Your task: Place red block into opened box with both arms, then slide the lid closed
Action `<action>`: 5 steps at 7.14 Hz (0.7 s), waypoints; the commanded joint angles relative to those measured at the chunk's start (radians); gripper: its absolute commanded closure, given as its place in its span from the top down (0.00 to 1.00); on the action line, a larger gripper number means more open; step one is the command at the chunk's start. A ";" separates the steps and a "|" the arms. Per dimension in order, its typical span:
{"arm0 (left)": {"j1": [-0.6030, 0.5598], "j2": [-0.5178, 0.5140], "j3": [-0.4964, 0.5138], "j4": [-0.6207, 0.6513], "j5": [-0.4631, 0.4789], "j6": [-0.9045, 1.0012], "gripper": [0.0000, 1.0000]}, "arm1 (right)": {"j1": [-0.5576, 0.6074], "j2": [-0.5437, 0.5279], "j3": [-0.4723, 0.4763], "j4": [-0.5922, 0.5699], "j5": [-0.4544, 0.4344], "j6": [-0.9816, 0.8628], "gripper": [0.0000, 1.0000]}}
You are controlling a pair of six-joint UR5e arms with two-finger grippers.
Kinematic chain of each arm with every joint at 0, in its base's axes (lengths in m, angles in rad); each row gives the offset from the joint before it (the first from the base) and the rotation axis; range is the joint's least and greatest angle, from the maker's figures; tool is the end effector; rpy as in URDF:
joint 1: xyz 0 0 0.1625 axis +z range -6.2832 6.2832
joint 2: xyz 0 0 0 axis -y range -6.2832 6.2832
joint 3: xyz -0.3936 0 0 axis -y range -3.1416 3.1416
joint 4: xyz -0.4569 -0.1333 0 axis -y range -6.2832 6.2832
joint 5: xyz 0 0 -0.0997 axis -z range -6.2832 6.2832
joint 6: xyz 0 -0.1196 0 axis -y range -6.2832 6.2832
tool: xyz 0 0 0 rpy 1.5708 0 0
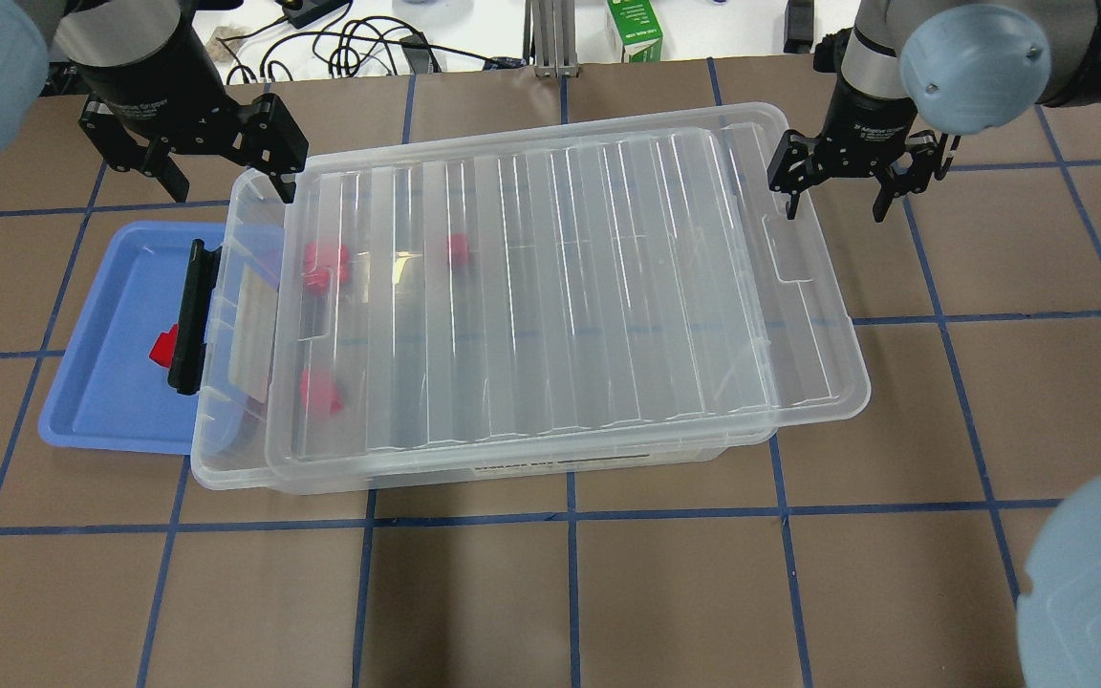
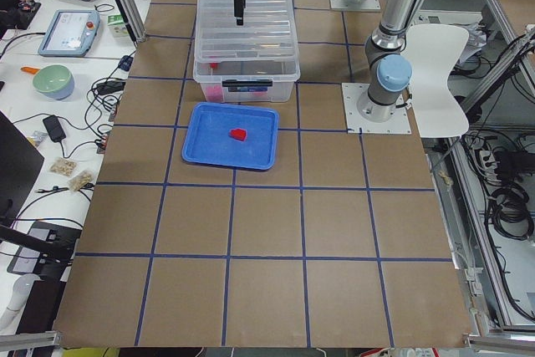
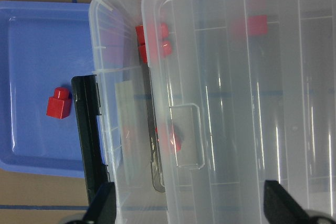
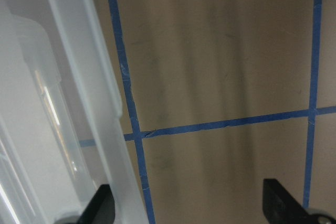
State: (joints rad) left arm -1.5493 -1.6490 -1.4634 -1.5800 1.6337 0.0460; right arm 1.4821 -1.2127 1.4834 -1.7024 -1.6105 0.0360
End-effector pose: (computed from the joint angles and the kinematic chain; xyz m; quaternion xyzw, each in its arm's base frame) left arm -0.1131 -0.5921 0.4509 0.0119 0.9994 -0.0089 0.0318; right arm 0.0696 -0.6692 0.2768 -0.0608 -0.9955 -0.0700 0.0180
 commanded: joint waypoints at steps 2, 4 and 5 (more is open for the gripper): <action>0.000 0.000 0.000 0.000 0.000 0.002 1.00 | -0.051 -0.001 -0.002 0.000 -0.034 -0.083 1.00; 0.000 0.000 0.000 0.000 0.000 0.002 1.00 | -0.054 -0.001 -0.006 -0.002 -0.043 -0.087 1.00; 0.000 -0.002 0.000 0.000 0.000 0.002 1.00 | -0.068 -0.001 -0.008 -0.002 -0.043 -0.088 1.00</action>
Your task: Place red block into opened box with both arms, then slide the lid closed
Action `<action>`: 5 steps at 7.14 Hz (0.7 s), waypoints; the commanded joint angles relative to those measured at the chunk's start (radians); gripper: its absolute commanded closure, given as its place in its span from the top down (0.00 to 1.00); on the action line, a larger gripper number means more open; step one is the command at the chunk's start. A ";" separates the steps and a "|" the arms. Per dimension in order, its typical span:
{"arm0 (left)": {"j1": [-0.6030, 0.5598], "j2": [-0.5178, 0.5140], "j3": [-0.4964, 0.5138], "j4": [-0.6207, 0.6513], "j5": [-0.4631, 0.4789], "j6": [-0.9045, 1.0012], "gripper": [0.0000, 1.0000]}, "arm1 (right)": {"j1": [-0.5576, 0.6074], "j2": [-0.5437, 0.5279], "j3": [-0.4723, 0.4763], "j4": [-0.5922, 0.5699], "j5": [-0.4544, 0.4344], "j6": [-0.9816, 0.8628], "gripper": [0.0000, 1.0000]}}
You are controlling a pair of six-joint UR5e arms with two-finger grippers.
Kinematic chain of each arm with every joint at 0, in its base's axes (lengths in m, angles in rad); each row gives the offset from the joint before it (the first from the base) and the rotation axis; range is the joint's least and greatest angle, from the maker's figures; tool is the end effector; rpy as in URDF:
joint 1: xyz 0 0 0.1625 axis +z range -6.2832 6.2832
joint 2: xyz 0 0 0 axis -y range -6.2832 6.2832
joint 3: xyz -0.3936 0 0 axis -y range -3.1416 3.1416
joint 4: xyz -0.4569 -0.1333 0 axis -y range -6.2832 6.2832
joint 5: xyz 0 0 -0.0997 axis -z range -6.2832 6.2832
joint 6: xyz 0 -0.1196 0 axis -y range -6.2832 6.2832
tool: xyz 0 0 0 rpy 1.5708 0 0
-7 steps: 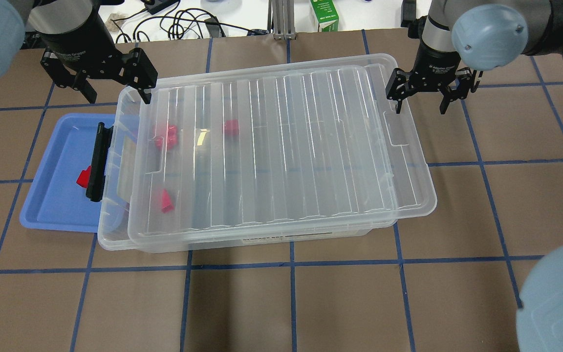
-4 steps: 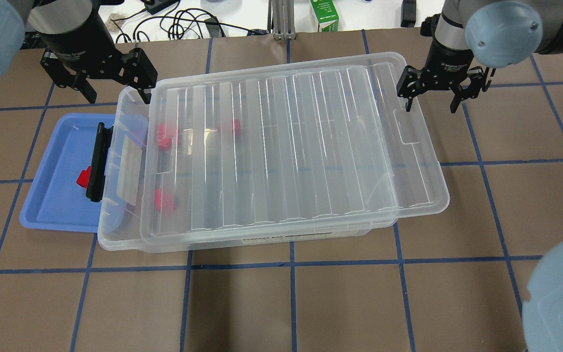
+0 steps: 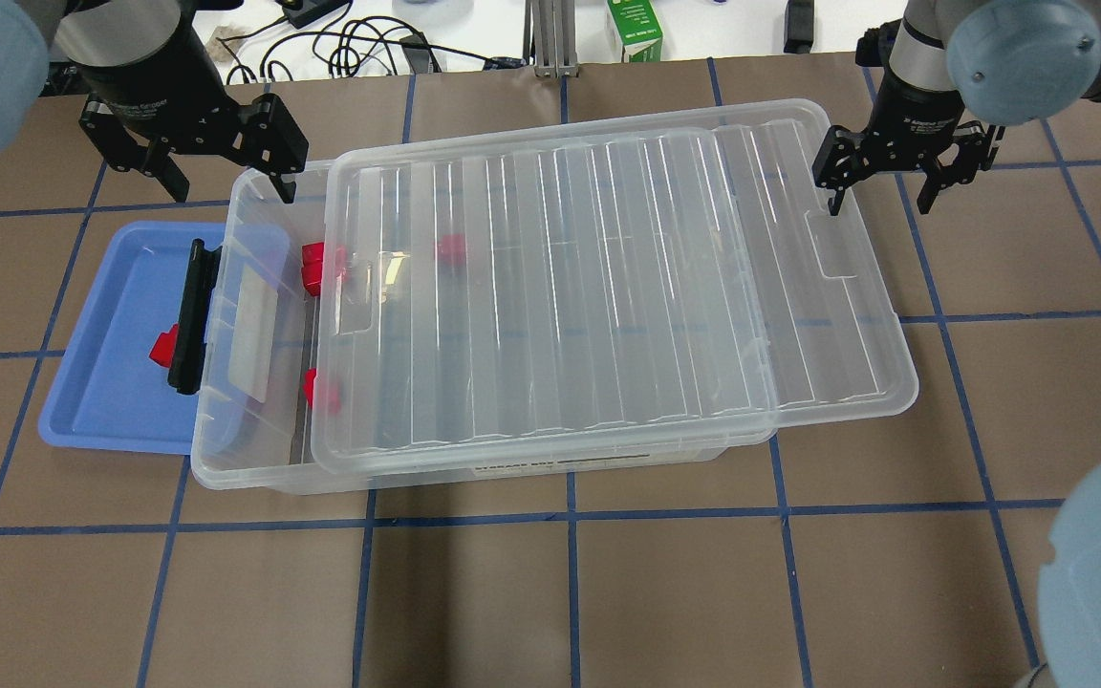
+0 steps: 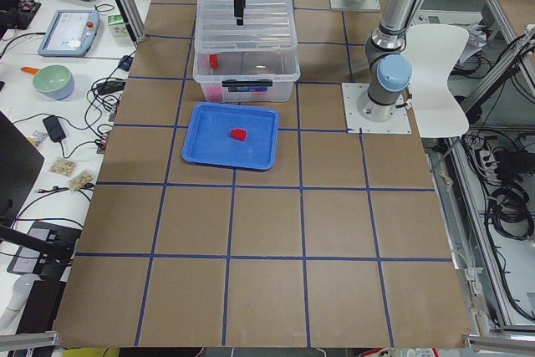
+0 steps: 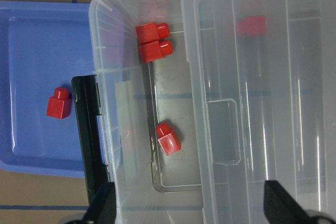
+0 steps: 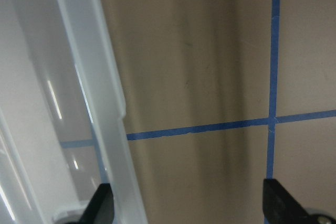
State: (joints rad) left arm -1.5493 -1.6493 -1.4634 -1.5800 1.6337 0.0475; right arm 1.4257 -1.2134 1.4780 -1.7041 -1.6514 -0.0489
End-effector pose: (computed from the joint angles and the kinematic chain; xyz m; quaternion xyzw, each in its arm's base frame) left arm -0.1131 -0.5922 0.4507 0.0127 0.9994 -0.0088 0.0318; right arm 0.0267 -0.6729 0.2805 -0.0453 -0.9960 -0.0691 0.0337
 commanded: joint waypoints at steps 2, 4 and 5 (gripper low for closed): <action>0.000 0.000 0.000 0.000 0.000 0.000 1.00 | -0.040 0.000 -0.004 0.000 -0.010 -0.005 1.00; 0.000 0.000 0.000 0.000 0.000 0.000 1.00 | -0.057 0.000 -0.004 -0.003 -0.030 -0.081 1.00; 0.000 0.000 0.000 0.000 0.000 0.000 1.00 | -0.080 0.000 -0.004 -0.002 -0.028 -0.083 1.00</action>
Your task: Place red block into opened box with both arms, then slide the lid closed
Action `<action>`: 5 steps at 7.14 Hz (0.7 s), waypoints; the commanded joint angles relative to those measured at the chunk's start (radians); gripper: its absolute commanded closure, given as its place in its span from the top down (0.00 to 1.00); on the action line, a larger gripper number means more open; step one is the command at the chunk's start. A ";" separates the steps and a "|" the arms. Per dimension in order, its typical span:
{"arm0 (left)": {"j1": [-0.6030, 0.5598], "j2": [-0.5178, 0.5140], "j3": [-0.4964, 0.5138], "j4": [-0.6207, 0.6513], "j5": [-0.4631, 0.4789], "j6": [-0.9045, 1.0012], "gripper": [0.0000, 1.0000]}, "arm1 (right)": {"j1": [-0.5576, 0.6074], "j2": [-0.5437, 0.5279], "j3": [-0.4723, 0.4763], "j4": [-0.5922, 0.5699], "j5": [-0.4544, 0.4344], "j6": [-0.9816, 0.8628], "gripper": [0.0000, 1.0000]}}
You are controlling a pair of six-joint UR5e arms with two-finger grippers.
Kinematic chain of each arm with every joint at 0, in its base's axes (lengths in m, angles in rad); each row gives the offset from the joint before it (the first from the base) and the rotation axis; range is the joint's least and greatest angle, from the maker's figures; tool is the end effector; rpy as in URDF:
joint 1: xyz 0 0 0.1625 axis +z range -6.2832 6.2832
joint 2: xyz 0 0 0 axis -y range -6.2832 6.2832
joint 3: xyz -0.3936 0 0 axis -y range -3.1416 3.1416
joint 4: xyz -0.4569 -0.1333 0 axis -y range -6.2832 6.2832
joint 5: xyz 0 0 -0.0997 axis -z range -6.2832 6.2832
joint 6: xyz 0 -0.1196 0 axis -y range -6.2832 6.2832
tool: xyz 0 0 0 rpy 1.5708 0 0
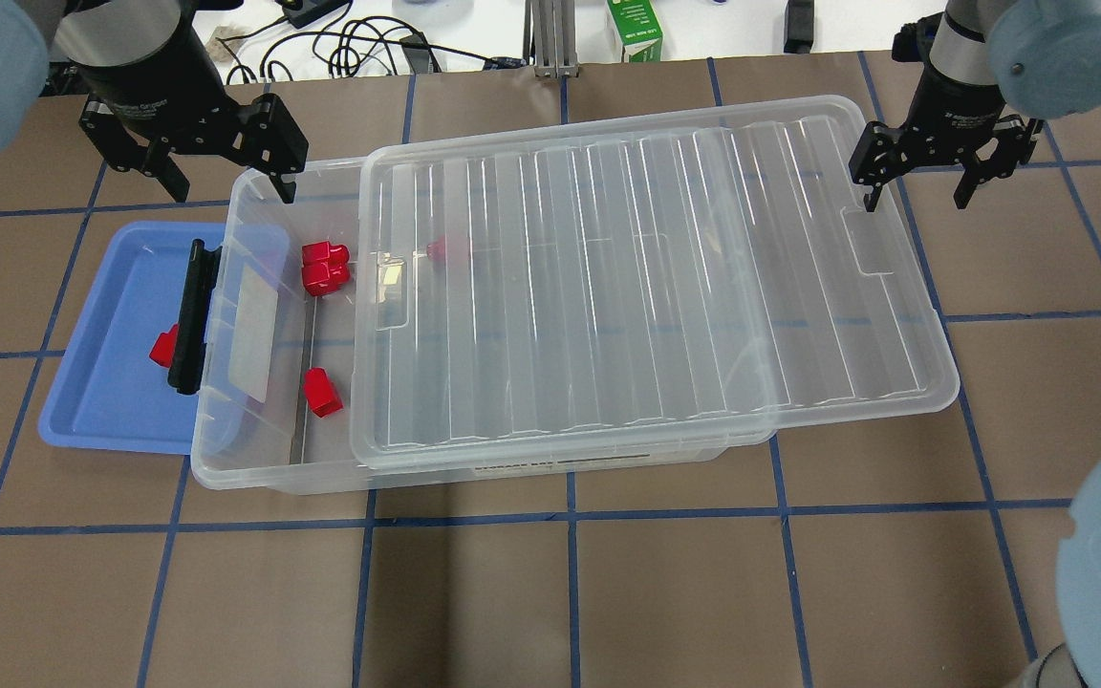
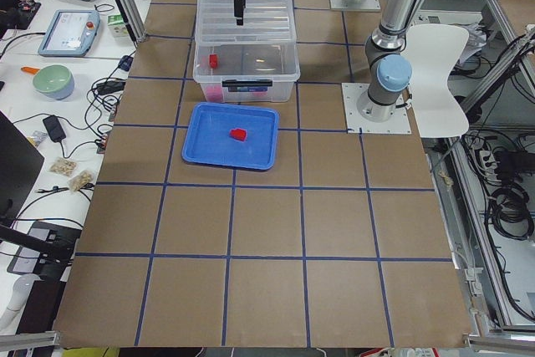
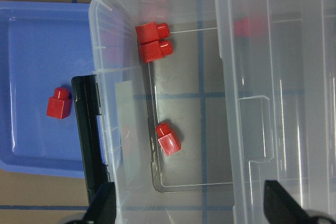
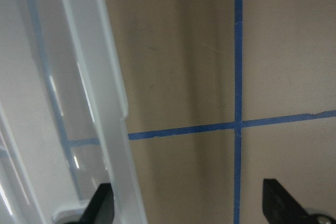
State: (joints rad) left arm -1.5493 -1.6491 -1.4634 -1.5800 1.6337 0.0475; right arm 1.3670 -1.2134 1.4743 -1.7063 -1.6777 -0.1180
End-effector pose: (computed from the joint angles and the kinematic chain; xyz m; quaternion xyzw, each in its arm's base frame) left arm -0.1131 -0.5921 0.4508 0.0127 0.9994 -0.0089 0.0318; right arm -0.0162 -0.6738 0.2829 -0.0394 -0.9958 -0.0703 0.0426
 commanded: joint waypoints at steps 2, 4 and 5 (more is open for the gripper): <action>0.000 0.000 -0.002 0.000 0.000 0.000 1.00 | -0.042 0.002 0.000 0.000 -0.004 -0.035 1.00; 0.011 0.018 -0.003 -0.005 0.005 0.040 1.00 | -0.046 0.003 0.000 0.000 -0.032 -0.040 1.00; 0.029 0.020 -0.002 -0.006 0.002 0.099 1.00 | -0.051 0.002 0.000 0.000 -0.034 -0.064 1.00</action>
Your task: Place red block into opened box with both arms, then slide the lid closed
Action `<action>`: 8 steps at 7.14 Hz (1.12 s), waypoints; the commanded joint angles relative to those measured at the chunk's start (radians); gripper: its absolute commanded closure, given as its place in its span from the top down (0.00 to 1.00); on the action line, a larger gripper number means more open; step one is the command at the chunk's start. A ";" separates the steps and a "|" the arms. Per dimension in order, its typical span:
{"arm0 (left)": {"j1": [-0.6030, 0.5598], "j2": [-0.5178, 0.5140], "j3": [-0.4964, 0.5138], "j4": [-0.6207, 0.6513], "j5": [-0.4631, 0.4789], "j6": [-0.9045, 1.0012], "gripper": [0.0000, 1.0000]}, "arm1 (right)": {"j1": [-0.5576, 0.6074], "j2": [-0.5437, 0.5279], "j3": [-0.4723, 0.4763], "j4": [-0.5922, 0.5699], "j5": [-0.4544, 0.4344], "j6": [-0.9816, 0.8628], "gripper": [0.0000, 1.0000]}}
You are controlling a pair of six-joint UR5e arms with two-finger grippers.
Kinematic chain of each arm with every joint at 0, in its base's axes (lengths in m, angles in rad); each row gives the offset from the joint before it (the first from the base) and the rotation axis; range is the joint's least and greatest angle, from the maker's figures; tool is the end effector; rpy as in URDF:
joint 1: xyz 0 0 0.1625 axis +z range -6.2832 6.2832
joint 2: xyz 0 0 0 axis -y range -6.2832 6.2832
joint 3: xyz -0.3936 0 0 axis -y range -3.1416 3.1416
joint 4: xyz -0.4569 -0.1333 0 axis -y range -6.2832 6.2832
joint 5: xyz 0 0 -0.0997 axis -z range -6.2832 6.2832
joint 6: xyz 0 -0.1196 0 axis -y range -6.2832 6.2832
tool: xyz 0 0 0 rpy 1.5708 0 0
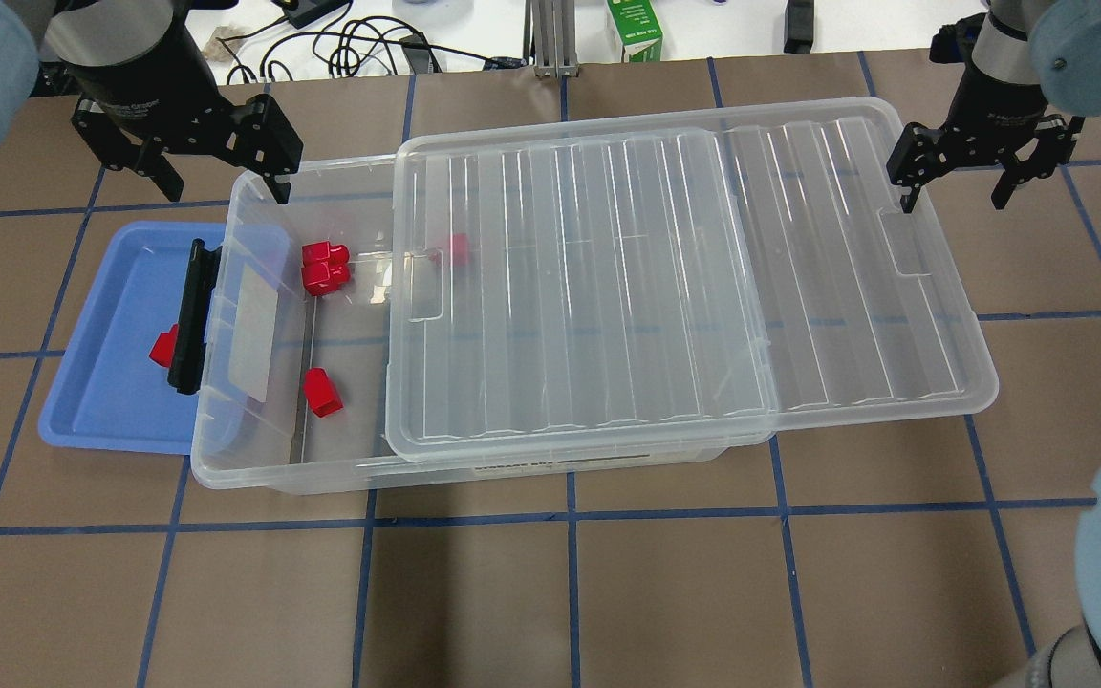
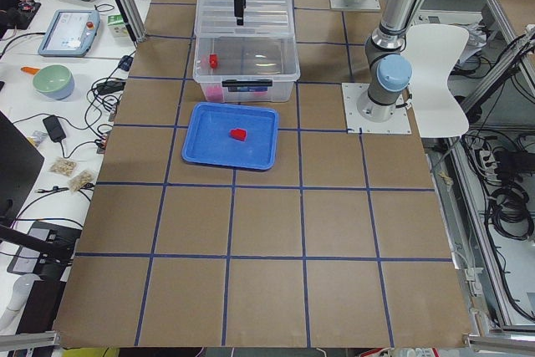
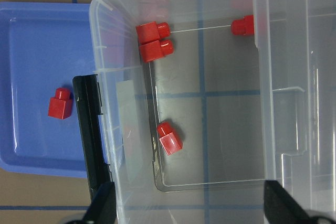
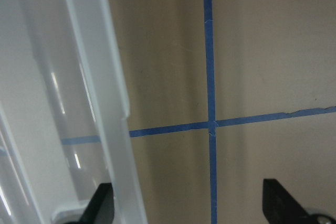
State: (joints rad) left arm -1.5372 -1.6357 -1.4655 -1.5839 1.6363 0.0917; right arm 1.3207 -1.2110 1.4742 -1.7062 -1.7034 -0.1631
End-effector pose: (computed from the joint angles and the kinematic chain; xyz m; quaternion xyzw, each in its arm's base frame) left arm -0.1058 -0.5889 0.4571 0.0286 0.9990 -0.0116 0.0335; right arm -0.0504 -0.6720 0.2817 -0.0391 -0.9950 -0.0759 0.0516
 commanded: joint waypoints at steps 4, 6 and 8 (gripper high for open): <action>0.369 -0.021 -0.045 0.002 -0.009 0.378 1.00 | -0.005 -0.002 -0.008 0.003 -0.010 -0.020 1.00; 0.515 -0.056 -0.122 0.057 -0.015 0.549 1.00 | -0.002 -0.012 -0.017 0.006 0.002 -0.016 1.00; 0.580 -0.137 -0.215 0.233 -0.016 0.656 1.00 | 0.005 -0.030 -0.035 0.019 0.005 -0.018 1.00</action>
State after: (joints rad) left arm -0.9995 -1.7273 -1.6267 -1.4418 1.6215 0.6861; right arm 1.3211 -1.2269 1.4499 -1.6957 -1.7007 -0.1807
